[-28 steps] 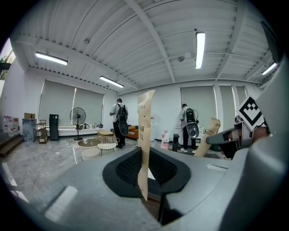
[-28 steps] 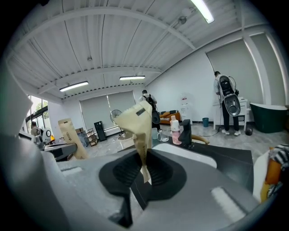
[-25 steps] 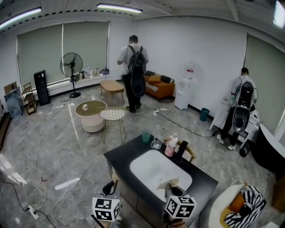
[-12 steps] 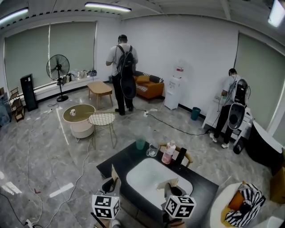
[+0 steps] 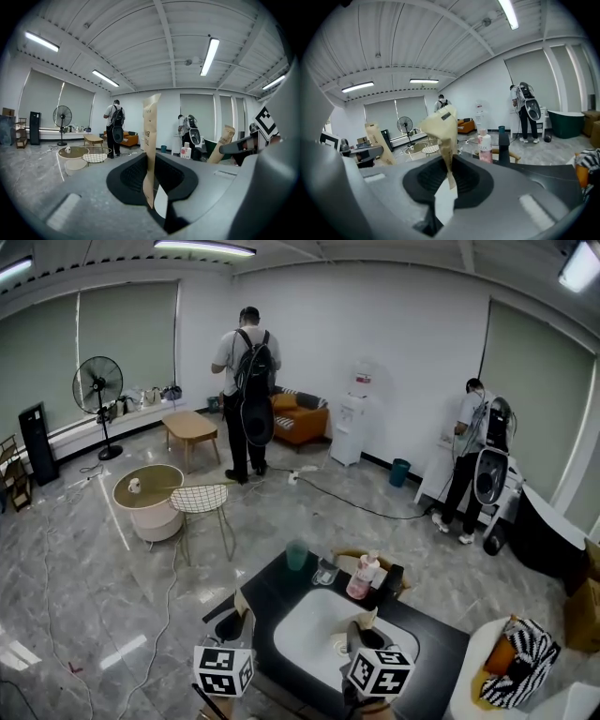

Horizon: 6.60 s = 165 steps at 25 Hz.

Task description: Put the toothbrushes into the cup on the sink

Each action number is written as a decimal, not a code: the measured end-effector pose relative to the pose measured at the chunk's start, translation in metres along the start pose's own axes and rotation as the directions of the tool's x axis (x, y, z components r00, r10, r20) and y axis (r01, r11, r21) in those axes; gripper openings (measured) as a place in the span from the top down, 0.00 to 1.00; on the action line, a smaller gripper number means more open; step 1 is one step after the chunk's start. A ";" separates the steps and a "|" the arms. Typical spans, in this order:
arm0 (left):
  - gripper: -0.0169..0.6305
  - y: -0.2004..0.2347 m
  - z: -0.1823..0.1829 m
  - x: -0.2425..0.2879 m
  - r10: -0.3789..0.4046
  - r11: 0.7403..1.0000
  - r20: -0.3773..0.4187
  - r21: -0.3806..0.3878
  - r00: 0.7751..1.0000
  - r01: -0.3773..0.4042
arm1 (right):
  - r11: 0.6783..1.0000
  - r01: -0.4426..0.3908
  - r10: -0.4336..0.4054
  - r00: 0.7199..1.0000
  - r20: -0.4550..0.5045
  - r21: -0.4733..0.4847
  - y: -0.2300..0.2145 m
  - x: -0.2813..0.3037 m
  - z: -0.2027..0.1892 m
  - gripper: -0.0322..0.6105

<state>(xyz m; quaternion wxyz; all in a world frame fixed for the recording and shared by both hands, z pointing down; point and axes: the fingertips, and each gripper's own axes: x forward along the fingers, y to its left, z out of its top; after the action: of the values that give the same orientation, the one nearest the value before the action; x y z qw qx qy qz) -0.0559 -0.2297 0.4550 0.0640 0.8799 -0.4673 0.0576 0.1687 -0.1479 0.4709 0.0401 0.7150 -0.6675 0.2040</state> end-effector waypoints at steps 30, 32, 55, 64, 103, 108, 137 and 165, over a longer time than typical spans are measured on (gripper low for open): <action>0.90 0.085 -0.006 0.124 -0.111 0.993 -0.052 -0.042 0.992 0.109 | 0.987 0.162 -0.161 0.987 -0.024 0.017 0.000 0.105 0.019 0.89; 0.90 0.083 -0.006 0.127 -0.120 0.992 -0.059 -0.034 0.991 0.119 | 0.987 0.159 -0.158 0.987 -0.027 0.023 -0.001 0.108 0.018 0.89; 0.90 0.097 -0.023 0.134 -0.067 0.994 -0.079 -0.097 0.995 0.059 | 0.991 0.131 -0.131 0.991 -0.012 0.020 -0.010 0.130 0.041 0.89; 0.90 0.096 -0.033 0.132 -0.064 0.993 -0.099 -0.102 0.993 0.054 | 0.991 0.132 -0.132 0.991 0.014 0.022 -0.018 0.141 0.060 0.89; 0.90 0.114 -0.051 0.124 -0.012 0.997 -0.149 -0.078 0.989 0.001 | 0.984 0.177 -0.178 0.983 0.050 0.022 -0.047 0.212 0.087 0.89; 0.90 0.116 -0.052 0.128 -0.004 0.997 -0.150 -0.072 0.989 -0.007 | 0.984 0.180 -0.180 0.983 0.032 0.008 -0.050 0.225 0.080 0.89; 0.90 0.122 -0.063 0.141 0.008 0.997 -0.173 -0.071 0.985 -0.020 | 0.978 0.198 -0.195 0.979 -0.049 0.058 -0.066 0.258 0.035 0.85; 0.90 0.087 -0.038 0.115 -0.073 0.997 -0.112 -0.044 0.991 0.068 | 0.968 0.248 -0.246 0.968 -0.044 0.046 -0.049 0.170 0.018 0.80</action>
<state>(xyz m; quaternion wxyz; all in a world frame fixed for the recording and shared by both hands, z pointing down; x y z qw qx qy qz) -0.0655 -0.3652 0.5164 0.1102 0.8897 -0.4325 0.0957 0.2253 -0.3084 0.5236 0.0594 0.7893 -0.5670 0.2281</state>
